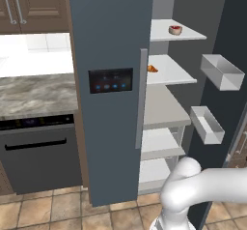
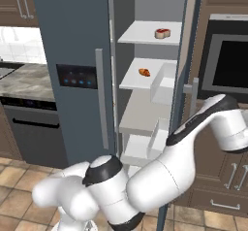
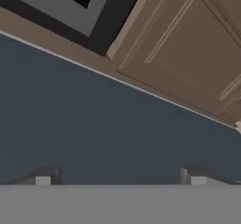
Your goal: Pick up the frozen steak from the freezer, place it on any shelf in the fridge, and close the fridge and freezer doors when done.
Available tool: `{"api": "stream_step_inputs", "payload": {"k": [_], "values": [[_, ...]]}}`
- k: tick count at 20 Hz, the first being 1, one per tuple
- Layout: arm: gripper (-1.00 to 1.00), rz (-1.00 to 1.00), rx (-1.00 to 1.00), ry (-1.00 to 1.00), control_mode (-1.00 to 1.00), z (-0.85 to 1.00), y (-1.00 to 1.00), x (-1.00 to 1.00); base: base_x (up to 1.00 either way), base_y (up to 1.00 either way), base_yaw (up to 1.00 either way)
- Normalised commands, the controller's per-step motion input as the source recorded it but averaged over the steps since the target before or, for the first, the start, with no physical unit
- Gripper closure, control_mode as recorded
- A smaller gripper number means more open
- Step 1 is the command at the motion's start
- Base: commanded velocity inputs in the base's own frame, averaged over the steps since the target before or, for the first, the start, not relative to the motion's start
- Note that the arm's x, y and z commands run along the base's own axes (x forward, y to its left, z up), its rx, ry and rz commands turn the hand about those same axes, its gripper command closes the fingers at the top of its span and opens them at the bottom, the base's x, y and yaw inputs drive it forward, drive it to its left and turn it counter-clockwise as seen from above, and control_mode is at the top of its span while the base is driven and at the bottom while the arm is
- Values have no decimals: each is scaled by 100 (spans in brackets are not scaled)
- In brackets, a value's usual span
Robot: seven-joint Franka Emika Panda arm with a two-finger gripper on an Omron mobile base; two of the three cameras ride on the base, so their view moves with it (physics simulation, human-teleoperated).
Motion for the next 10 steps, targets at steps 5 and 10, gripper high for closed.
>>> {"api": "stream_step_inputs", "payload": {"k": [5,10], "values": [[-100,12,12,-1,-100,-3,25,48,0,0,0],[-100,11,12,0,-100,0,36,60,0,0,0]]}}
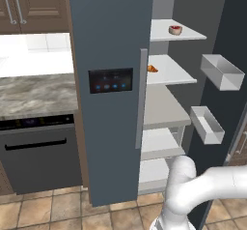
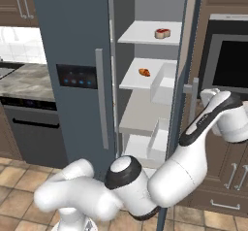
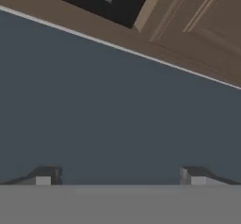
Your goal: Pick up the frozen steak from the freezer, place it on any shelf in the fridge, and close the fridge and freezer doors when done.
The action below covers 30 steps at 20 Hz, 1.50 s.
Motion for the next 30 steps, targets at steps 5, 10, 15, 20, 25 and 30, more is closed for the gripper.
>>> {"api": "stream_step_inputs", "payload": {"k": [5,10,15,20,25,30], "values": [[-100,11,14,0,-100,0,37,60,0,0,0],[-100,12,18,-1,-100,0,43,55,0,0,0],[-100,11,14,-4,-100,0,73,53,0,0,0],[-100,9,12,-5,-100,0,90,53,0,0,0],[-100,6,9,-5,-100,0,77,54,0,0,0],[-100,0,1,-2,-100,0,64,44,0,0,0]]}}
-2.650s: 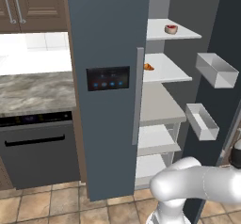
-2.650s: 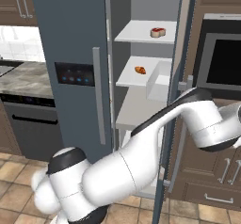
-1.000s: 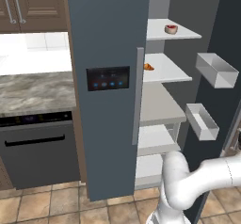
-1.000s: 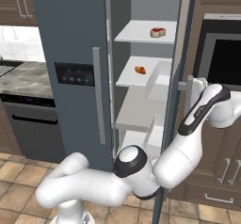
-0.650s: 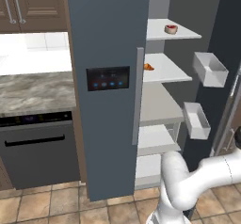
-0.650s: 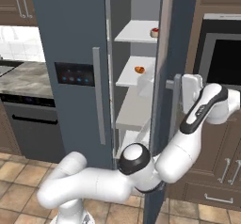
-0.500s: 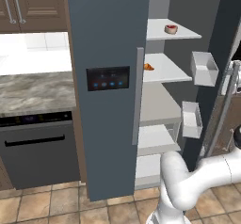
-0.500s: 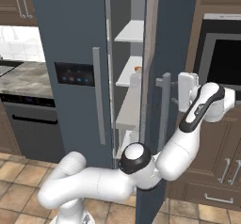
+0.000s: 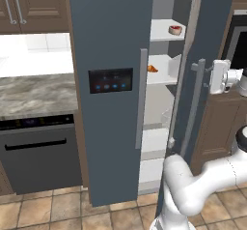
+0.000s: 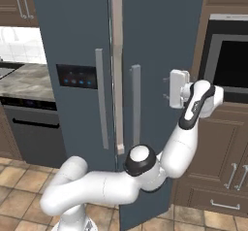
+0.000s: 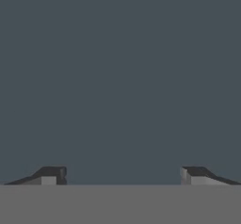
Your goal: Pick up the frozen steak from the freezer, place it on any shelf in the fridge, and close the fridge and freezer doors when done.
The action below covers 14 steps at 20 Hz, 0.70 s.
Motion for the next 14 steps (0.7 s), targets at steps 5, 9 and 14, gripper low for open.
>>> {"api": "stream_step_inputs", "payload": {"k": [5,9,14], "values": [[-100,-5,-4,-3,-100,0,39,33,0,0,0],[-100,-16,-7,-7,-100,0,26,26,0,0,0],[-100,-21,-7,-7,-100,0,20,30,0,0,0]]}}
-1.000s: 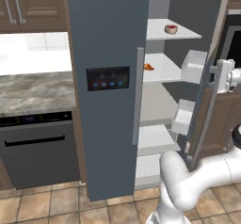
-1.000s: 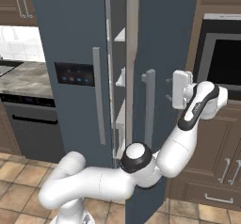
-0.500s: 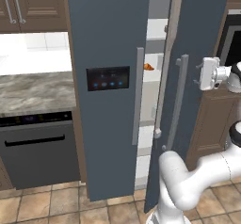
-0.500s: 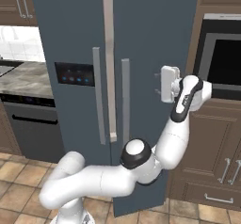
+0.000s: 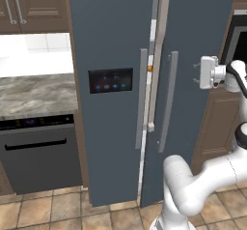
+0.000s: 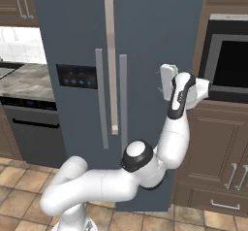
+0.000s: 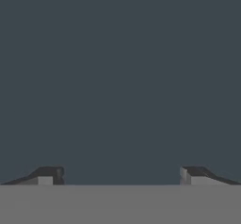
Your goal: Pick up the frozen steak from the freezer, place it on any shelf in the fridge, and close the fridge and freezer doors when done.
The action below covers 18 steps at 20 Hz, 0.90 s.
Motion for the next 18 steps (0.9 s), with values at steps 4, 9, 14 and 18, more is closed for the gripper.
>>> {"api": "stream_step_inputs", "payload": {"k": [4,9,14,18], "values": [[-100,-25,-7,-6,-100,0,20,33,0,0,0],[-100,-27,-7,-7,-100,0,23,39,0,0,0],[-100,-27,-7,-4,-100,0,31,44,0,0,0],[-100,-5,3,-3,-100,0,4,1,0,0,0]]}}
